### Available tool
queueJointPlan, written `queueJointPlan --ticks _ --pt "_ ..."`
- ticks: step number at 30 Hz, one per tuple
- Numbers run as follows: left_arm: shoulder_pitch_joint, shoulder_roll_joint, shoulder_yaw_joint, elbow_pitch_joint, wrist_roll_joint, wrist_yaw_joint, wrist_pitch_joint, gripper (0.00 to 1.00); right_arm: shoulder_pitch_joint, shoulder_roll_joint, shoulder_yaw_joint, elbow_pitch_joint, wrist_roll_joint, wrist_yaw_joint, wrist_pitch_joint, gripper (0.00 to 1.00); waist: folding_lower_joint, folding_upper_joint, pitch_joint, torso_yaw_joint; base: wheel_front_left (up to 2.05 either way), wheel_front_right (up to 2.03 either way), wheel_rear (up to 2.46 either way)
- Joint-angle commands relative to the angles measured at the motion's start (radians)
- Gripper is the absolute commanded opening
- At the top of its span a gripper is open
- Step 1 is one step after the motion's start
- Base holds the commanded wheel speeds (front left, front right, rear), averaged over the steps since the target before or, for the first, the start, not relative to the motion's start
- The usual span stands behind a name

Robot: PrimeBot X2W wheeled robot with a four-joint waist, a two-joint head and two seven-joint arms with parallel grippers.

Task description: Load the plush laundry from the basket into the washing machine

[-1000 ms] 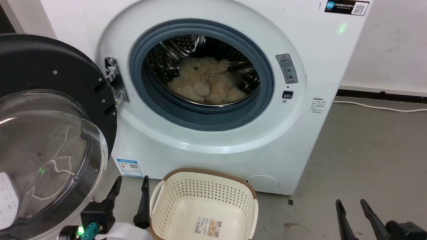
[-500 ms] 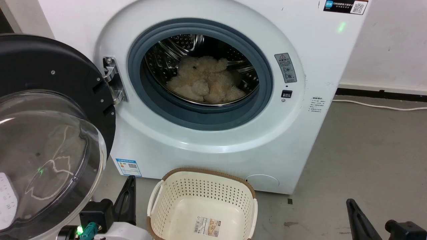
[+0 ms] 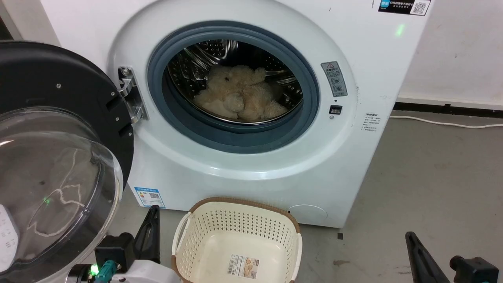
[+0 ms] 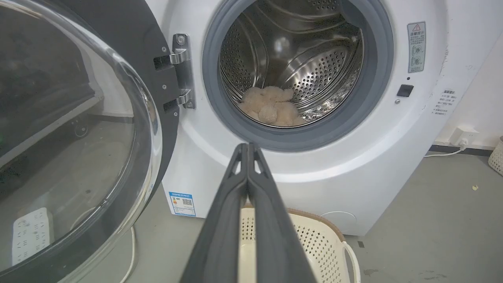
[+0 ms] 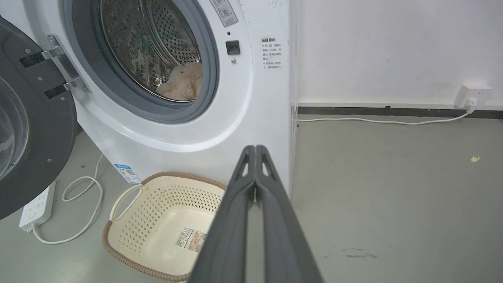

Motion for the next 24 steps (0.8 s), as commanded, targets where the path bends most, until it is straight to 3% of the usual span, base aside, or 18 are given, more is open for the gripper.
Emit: queueJointPlan --ticks 1,24 --pt "-0.006 -0.005 0.009 0.002 0.012 -0.009 0.004 0.00 -0.020 0.000 0.003 0.000 -0.011 0.000 0.004 0.00 -0.0001 0.0000 0.000 -0.001 0.00 0.00 0.00" --pt "-0.013 -0.045 0.056 0.004 0.076 -0.043 0.026 0.00 -0.054 -0.001 0.013 0.000 -0.047 0.000 0.021 0.00 -0.0001 0.0000 0.006 -0.012 0.00 0.00 0.00"
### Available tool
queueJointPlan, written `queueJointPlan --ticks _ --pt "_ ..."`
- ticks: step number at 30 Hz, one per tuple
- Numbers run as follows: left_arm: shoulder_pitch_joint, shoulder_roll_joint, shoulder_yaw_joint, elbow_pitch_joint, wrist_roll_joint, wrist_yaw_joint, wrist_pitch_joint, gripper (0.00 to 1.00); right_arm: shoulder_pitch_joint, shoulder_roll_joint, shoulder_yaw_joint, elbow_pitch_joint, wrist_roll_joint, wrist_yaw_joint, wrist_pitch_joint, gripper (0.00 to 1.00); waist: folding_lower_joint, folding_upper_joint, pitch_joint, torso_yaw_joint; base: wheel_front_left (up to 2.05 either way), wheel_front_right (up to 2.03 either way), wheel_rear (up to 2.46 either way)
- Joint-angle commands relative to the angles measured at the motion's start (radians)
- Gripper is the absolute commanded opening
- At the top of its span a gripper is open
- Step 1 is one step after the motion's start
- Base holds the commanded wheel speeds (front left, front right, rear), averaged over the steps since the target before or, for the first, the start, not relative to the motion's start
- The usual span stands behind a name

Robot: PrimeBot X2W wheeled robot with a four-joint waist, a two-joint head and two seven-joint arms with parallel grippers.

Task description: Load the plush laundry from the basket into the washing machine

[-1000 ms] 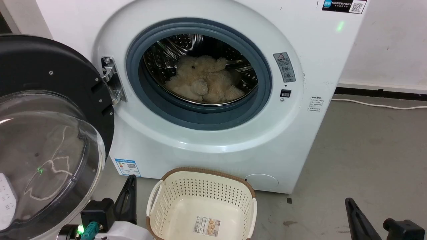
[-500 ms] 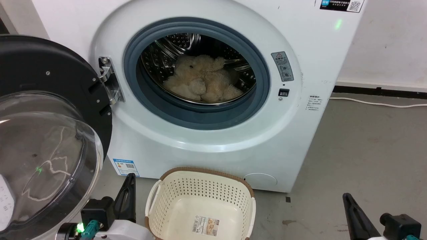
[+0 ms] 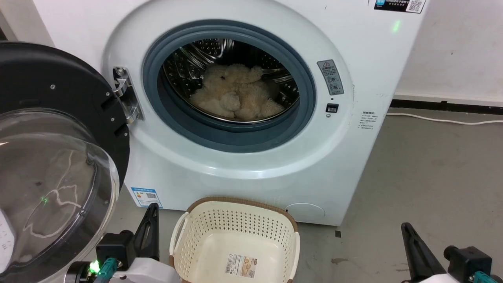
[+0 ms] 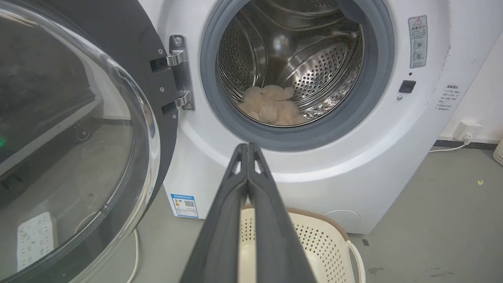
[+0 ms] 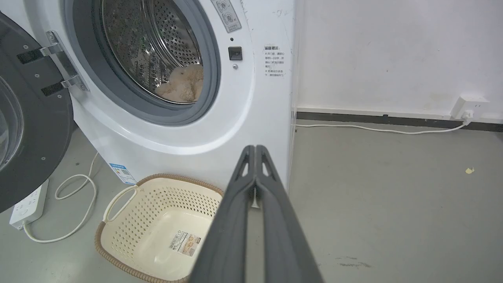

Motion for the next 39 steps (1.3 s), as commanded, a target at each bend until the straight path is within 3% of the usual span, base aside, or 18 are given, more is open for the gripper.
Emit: queueJointPlan --ticks 1,39 --pt "-0.012 -0.009 0.010 0.002 0.015 -0.009 0.004 0.00 -0.017 -0.001 0.002 0.000 -0.011 0.000 0.003 0.00 -0.0001 0.0000 0.000 -0.001 0.00 0.00 0.00" --pt "-0.024 -0.076 0.091 0.007 0.123 -0.067 0.041 0.00 -0.075 -0.001 0.020 -0.001 -0.072 0.001 0.032 0.00 -0.0001 0.0000 0.010 -0.020 0.00 0.00 0.00"
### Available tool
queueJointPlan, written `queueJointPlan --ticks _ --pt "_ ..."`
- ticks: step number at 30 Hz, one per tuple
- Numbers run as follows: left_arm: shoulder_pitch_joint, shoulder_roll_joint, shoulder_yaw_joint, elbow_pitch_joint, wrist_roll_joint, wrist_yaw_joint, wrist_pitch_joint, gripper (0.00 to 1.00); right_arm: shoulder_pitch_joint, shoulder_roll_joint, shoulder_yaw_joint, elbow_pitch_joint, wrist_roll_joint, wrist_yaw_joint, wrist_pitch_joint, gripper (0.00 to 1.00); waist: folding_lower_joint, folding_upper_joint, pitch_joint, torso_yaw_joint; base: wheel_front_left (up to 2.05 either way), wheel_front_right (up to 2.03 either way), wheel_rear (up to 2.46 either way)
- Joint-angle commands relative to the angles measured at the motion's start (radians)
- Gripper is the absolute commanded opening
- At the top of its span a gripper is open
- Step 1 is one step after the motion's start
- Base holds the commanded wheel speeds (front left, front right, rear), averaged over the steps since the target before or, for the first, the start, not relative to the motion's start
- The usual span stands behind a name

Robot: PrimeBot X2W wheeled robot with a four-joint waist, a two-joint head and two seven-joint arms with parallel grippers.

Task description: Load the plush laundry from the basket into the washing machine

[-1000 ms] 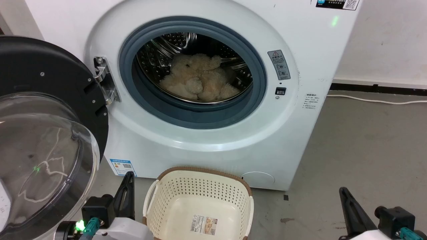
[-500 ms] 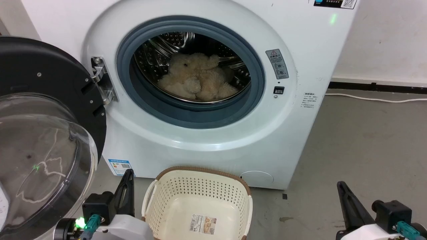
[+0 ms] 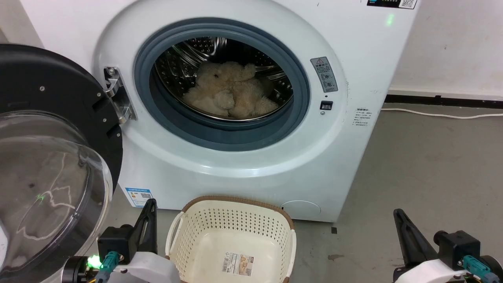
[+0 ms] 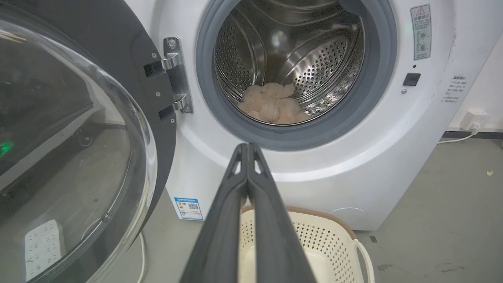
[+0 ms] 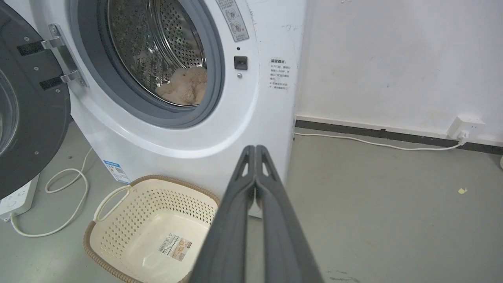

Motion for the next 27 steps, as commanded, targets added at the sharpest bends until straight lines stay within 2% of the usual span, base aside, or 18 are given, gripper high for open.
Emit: queueJointPlan --ticks 1,27 --pt "-0.012 -0.008 0.007 0.003 0.010 -0.008 0.004 0.00 -0.016 -0.001 0.003 -0.001 -0.009 0.001 0.006 0.00 0.0001 0.0000 0.000 -0.001 0.00 0.00 0.00" --pt "-0.020 -0.053 0.061 0.006 0.082 -0.047 0.029 0.00 -0.055 -0.002 0.015 -0.001 -0.049 0.001 0.026 0.00 0.0000 0.0000 0.007 -0.014 0.00 0.00 0.00"
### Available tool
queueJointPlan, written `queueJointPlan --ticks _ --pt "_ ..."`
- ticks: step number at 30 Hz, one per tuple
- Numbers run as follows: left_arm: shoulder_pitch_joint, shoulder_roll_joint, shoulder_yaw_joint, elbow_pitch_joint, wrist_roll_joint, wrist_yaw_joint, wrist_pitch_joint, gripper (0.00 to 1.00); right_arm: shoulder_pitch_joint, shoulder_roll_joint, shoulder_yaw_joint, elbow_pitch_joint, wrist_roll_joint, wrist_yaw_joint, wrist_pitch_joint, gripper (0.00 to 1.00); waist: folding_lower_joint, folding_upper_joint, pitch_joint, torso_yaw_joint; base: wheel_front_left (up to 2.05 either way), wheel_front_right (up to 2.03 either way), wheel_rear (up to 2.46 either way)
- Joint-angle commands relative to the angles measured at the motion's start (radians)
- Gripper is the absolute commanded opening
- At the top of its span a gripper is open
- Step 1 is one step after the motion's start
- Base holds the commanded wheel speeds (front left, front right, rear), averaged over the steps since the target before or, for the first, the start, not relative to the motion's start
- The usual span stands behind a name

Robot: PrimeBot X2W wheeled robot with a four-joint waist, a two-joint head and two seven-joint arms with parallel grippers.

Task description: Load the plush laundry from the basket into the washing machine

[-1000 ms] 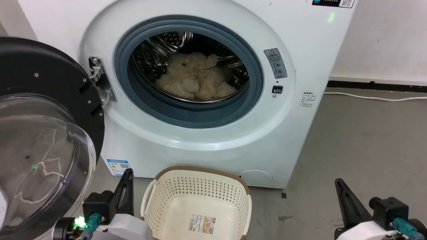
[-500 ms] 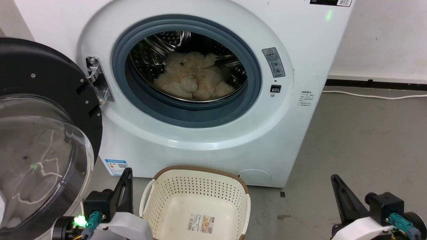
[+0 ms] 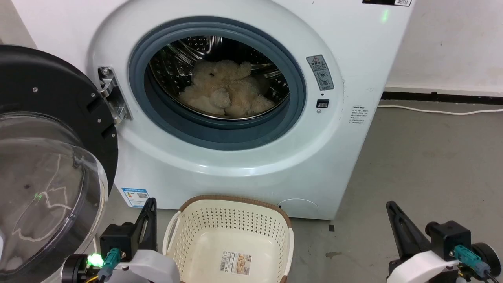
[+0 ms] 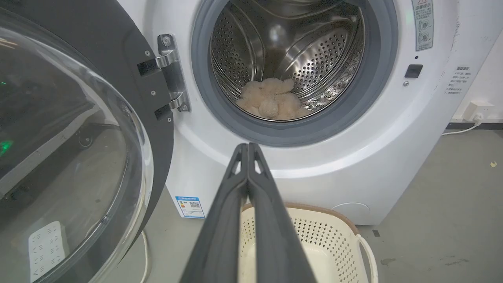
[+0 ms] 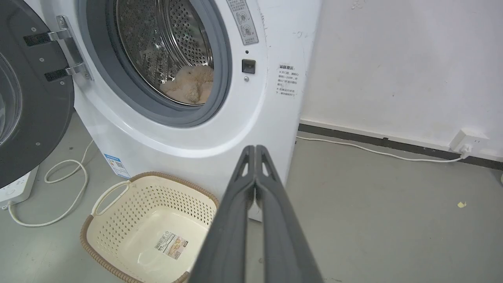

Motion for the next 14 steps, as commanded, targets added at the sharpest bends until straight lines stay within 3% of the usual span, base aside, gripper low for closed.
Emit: queueJointPlan --ticks 1,14 --pt "-0.016 -0.006 0.010 0.003 0.012 -0.006 0.005 0.00 -0.019 -0.002 0.003 -0.001 -0.010 0.001 0.001 0.00 -0.0001 0.0000 0.000 -0.001 0.00 0.00 0.00" --pt "-0.019 -0.027 0.035 0.005 0.046 -0.024 0.017 0.00 -0.038 -0.002 0.009 -0.001 -0.029 0.001 0.010 0.00 -0.0001 0.0000 0.003 -0.007 0.00 0.00 0.00"
